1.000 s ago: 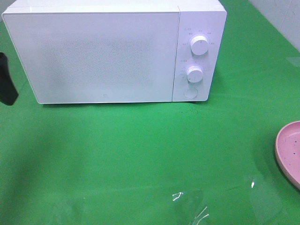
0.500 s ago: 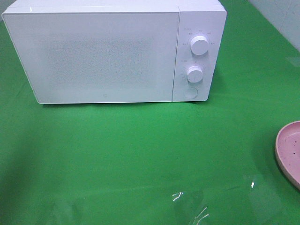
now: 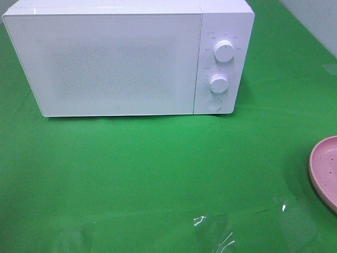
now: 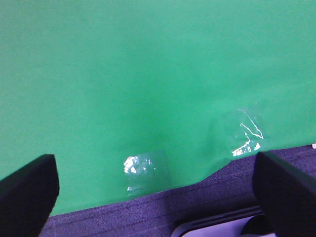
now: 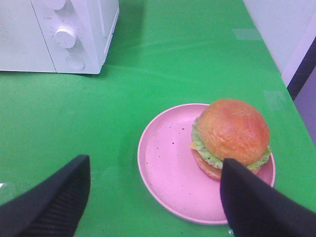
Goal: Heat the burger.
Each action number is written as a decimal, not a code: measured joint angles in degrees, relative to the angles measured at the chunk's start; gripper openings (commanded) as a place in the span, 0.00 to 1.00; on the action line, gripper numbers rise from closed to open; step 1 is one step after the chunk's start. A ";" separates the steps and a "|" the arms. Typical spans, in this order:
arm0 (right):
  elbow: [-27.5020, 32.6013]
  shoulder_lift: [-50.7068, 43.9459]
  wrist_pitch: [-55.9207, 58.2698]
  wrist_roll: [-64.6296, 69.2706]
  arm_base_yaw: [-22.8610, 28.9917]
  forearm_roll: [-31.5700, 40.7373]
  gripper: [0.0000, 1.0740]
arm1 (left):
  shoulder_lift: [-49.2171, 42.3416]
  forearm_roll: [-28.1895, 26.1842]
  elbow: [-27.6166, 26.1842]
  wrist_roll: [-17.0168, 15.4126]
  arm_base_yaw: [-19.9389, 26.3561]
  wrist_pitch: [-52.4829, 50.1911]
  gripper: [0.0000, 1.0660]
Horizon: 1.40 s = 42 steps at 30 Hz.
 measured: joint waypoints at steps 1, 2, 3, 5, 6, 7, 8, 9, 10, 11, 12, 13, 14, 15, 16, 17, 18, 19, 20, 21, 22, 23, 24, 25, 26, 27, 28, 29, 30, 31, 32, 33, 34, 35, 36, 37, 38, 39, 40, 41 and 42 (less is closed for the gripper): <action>0.00 0.00 0.00 0.00 0.00 0.00 0.65 | 0.00 0.00 0.00 0.00 0.00 0.00 0.96; 0.00 0.00 0.00 0.00 0.00 0.00 0.65 | -1.89 0.00 0.80 0.00 0.00 0.06 0.96; 0.00 0.00 0.00 0.00 0.00 0.00 0.65 | -1.89 0.00 0.80 0.00 0.00 0.06 0.96; 0.00 0.00 0.00 0.00 0.00 0.00 0.65 | -5.50 0.00 1.95 0.06 0.00 0.06 0.96; 0.00 0.00 0.00 0.00 0.00 0.00 0.65 | -8.59 0.00 2.23 0.06 0.00 -0.06 0.96; 0.00 0.00 0.00 0.00 0.00 0.00 0.65 | -8.59 0.00 2.23 0.06 0.00 -0.06 0.96; 0.00 0.00 0.00 0.00 0.00 0.00 0.65 | -11.86 0.00 2.29 0.17 0.00 -0.17 0.96; 0.00 0.00 0.00 0.00 0.00 0.00 0.65 | -14.44 0.00 2.75 0.17 0.00 -1.15 0.96; 0.00 0.00 0.00 0.00 0.00 0.00 0.65 | -14.44 0.00 2.75 0.17 0.00 -1.15 0.96; 0.00 0.00 0.00 0.00 0.00 0.00 0.65 | -15.81 0.00 3.21 0.17 0.00 -1.83 0.96; 0.00 0.00 0.00 0.00 0.00 0.00 0.65 | -15.81 0.00 3.21 0.17 0.00 -1.83 0.96; 0.00 0.00 0.00 0.00 0.00 0.00 0.65 | -18.16 0.00 4.01 0.17 0.00 -3.04 0.96; 0.00 0.00 0.00 0.00 0.00 0.00 0.65 | -18.16 0.00 4.01 0.17 0.00 -3.04 0.96; 0.00 0.00 0.00 0.00 0.00 0.00 0.65 | -20.17 0.11 4.30 0.17 0.00 -3.50 0.96; 0.00 0.00 0.00 0.00 0.00 0.00 0.65 | -21.31 0.11 4.30 0.17 0.00 -3.61 0.96; 0.00 0.00 0.00 0.00 0.00 0.00 0.65 | -21.31 0.11 4.30 0.17 0.00 -3.61 0.96; 0.00 0.00 0.00 0.00 0.00 0.00 0.65 | -21.77 0.06 4.30 0.17 0.00 -3.67 0.96; 0.00 0.00 0.00 0.00 0.00 0.00 0.65 | -21.77 0.06 4.30 0.17 0.00 -3.67 0.96; 0.00 0.00 0.00 0.00 0.00 0.00 0.65 | -22.52 -0.40 4.30 0.17 0.00 -3.78 0.96; 0.00 0.00 0.00 0.00 0.00 0.00 0.65 | -23.32 -1.32 4.30 0.17 0.00 -3.84 0.96; 0.00 0.00 0.00 0.00 0.00 0.00 0.65 | -23.32 -1.32 4.30 0.17 0.00 -3.84 0.96; 0.00 0.00 0.00 0.00 0.00 0.00 0.65 | -24.06 -2.81 4.30 0.17 0.00 -3.95 0.96; 0.00 0.00 0.00 0.00 0.00 0.00 0.65 | -24.06 -2.81 4.30 0.17 0.00 -3.95 0.96; 0.00 0.00 0.00 0.00 0.00 0.00 0.65 | -24.52 -3.27 4.30 0.17 0.00 -3.95 0.96; 0.00 0.00 0.00 0.00 0.00 0.00 0.65 | -25.50 -3.61 4.30 0.17 0.00 -4.30 0.96; 0.00 0.00 0.00 0.00 0.00 0.00 0.65 | -25.50 -3.61 4.30 0.17 0.00 -4.30 0.96; 0.00 0.00 0.00 0.00 0.00 0.00 0.65 | -26.70 -3.67 4.30 0.17 0.00 -4.30 0.96; 0.00 0.00 0.00 0.00 0.00 0.00 0.65 | -26.70 -3.67 4.30 0.17 0.00 -4.30 0.96; 0.00 0.00 0.00 0.00 0.00 0.00 0.65 | -27.16 -3.72 4.30 0.17 0.57 -4.35 0.96; 0.00 0.00 0.00 0.00 0.00 0.00 0.65 | -27.16 -3.72 4.30 0.17 0.57 -4.35 0.96; 0.00 0.00 0.00 0.00 0.00 0.00 0.65 | -27.22 -3.72 4.30 0.17 1.20 -4.41 0.96; 0.00 0.00 0.00 0.00 0.00 0.00 0.65 | -27.22 -3.72 4.30 0.17 1.20 -4.41 0.96; 0.00 0.00 0.00 0.00 0.00 0.00 0.65 | -27.22 -3.72 4.30 0.17 2.75 -4.41 0.96; 0.00 0.00 0.00 0.00 0.00 0.00 0.65 | -27.22 -3.72 4.30 0.17 4.30 -4.41 0.96; 0.00 0.00 0.00 0.00 0.00 0.00 0.65 | -27.22 -3.72 4.30 0.17 4.30 -4.41 0.96; 0.00 0.00 0.00 0.00 0.00 0.00 0.65 | -27.22 -3.72 4.30 0.17 5.21 -4.41 0.96; 0.00 0.00 0.00 0.00 0.00 0.00 0.65 | -27.22 -3.72 4.30 0.17 5.21 -4.41 0.96; 0.00 0.00 0.00 0.00 0.00 0.00 0.65 | -27.22 -3.72 4.30 0.17 5.33 -4.41 0.96; 0.00 0.00 0.00 0.00 0.00 0.00 0.65 | -27.22 -3.72 4.30 0.17 5.33 -4.41 0.96; 0.00 0.00 0.00 0.00 0.00 0.00 0.65 | -27.22 -3.72 4.30 0.17 5.33 -4.41 0.96; 0.00 0.00 0.00 0.00 0.00 0.00 0.65 | -27.22 -3.72 4.30 0.17 5.33 -4.47 0.96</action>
